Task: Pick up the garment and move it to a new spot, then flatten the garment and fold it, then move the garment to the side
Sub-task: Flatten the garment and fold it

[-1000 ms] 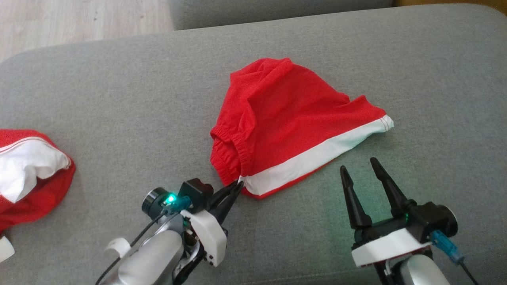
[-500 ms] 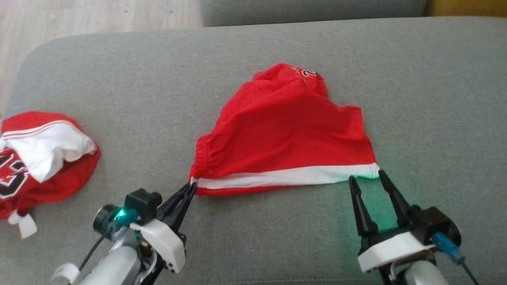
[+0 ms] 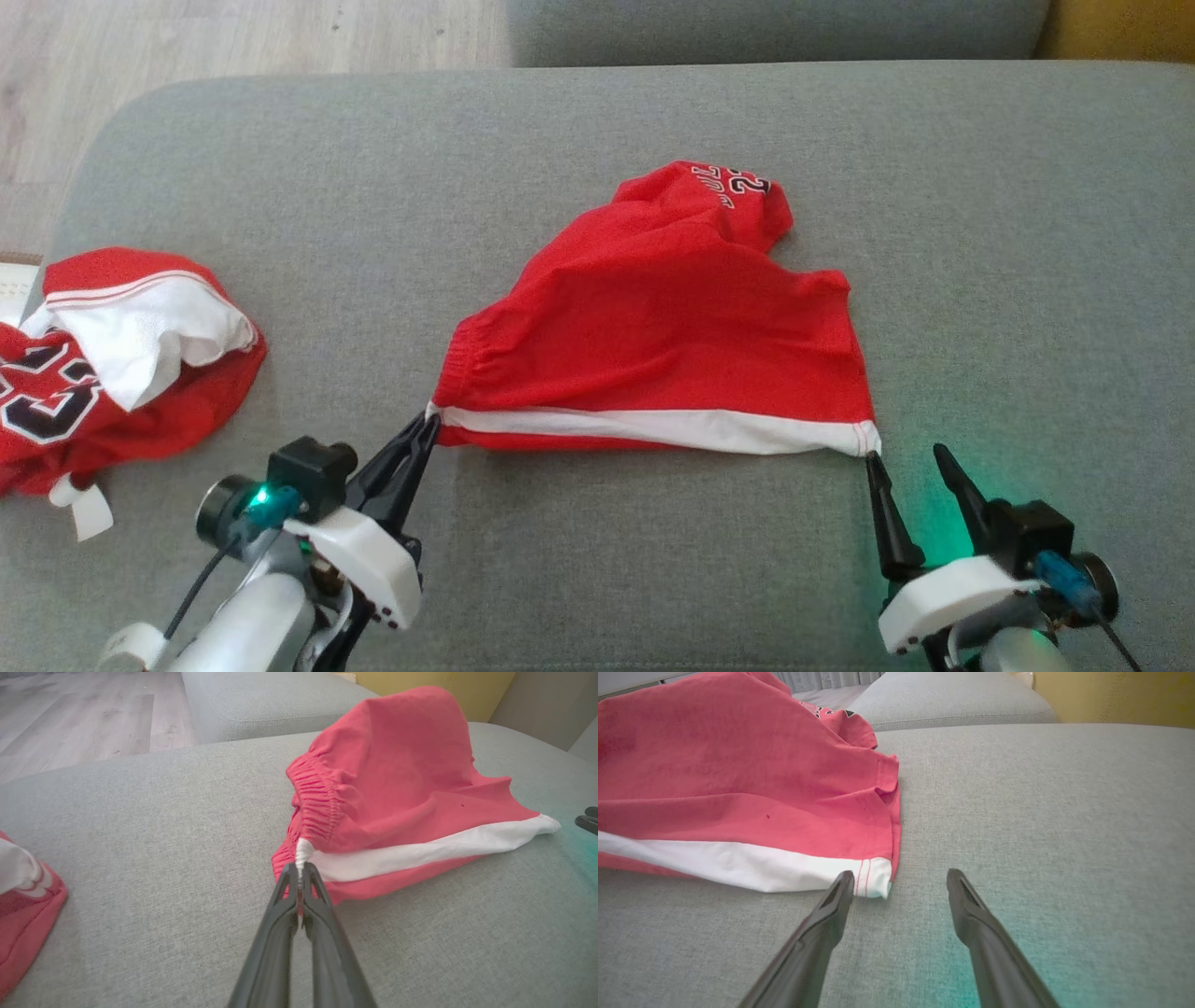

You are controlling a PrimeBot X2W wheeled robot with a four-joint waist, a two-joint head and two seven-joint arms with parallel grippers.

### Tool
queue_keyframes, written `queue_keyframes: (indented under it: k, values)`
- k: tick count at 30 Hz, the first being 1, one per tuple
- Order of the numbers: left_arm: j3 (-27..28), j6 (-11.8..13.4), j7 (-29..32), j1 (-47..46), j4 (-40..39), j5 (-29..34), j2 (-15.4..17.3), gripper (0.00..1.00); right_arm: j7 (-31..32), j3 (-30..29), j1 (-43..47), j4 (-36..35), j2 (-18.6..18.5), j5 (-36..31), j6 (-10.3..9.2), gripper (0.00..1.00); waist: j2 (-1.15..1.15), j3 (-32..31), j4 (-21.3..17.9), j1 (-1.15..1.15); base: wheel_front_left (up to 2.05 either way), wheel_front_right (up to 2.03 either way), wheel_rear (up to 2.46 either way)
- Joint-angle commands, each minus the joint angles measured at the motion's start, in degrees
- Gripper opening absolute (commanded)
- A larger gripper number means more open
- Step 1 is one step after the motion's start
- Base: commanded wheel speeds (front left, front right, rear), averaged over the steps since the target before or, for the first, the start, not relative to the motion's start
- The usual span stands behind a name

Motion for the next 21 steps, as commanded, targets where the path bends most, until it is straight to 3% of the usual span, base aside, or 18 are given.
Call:
queue_keyframes:
  k: [1, 11, 12, 14, 16, 17, 19, 20, 21]
  values:
    - [3.0, -0.1, -0.7, -1.3, -1.6, 0.5, 1.5, 0.00, -0.2, 1.3, -2.7, -0.5, -0.1, 0.0, 0.37, 1.00, 0.00, -0.1, 0.2, 0.00, 0.00, 0.00, 0.00]
    - [4.0, -0.8, -0.7, -1.3, -1.8, 1.9, 1.0, 0.00, -0.2, 3.8, -7.2, 9.1, -0.1, 3.4, 0.37, 1.00, 0.00, 0.2, 1.2, 0.00, 0.00, 0.00, 0.00]
    - [4.0, -0.9, -0.7, -1.3, -1.7, 2.0, 1.0, 0.00, -0.2, 4.8, -7.5, 10.6, -0.1, 4.0, 0.37, 0.95, 0.00, 0.1, 1.3, 0.00, 0.00, 0.00, 0.00]
    - [4.1, -1.0, -0.7, -1.4, -1.7, 2.2, 0.9, 0.00, -0.2, 6.0, -8.2, 12.3, -0.1, 5.1, 0.37, 0.71, 0.00, 0.1, 1.5, 0.00, 0.00, 0.00, 0.00]
    - [4.3, -1.0, -0.7, -1.4, -1.8, 2.3, 0.8, 0.00, -0.2, 6.7, -8.9, 13.1, -0.1, 5.7, 0.37, 0.35, 0.00, 0.0, 1.5, 0.00, 0.00, 0.00, 0.00]
    - [4.4, -1.1, -0.7, -1.4, -1.8, 2.4, 0.8, 0.00, -0.2, 7.0, -9.1, 13.3, -0.1, 5.8, 0.37, 0.29, 0.00, -0.1, 1.5, 0.00, 0.00, 0.00, 0.00]
    - [4.5, -1.1, -0.7, -1.2, -1.7, 2.5, 0.8, 0.00, -0.2, 7.4, -9.6, 13.3, -0.1, 5.8, 0.37, 0.06, 0.00, -0.5, 1.3, 0.00, 0.00, 0.00, 0.00]
    - [4.6, -1.2, -0.7, -1.1, -1.7, 2.5, 0.8, 0.00, -0.2, 7.7, -9.7, 13.1, -0.1, 5.6, 0.37, 0.00, 0.00, -0.7, 1.2, 0.00, 0.00, 0.00, 0.00]
    - [4.7, -1.2, -0.7, -0.9, -1.7, 2.6, 0.8, 0.00, -0.2, 8.0, -9.8, 13.2, -0.1, 5.3, 0.37, 0.00, 0.00, -0.9, 1.0, 0.00, 0.00, 0.00, 0.00]
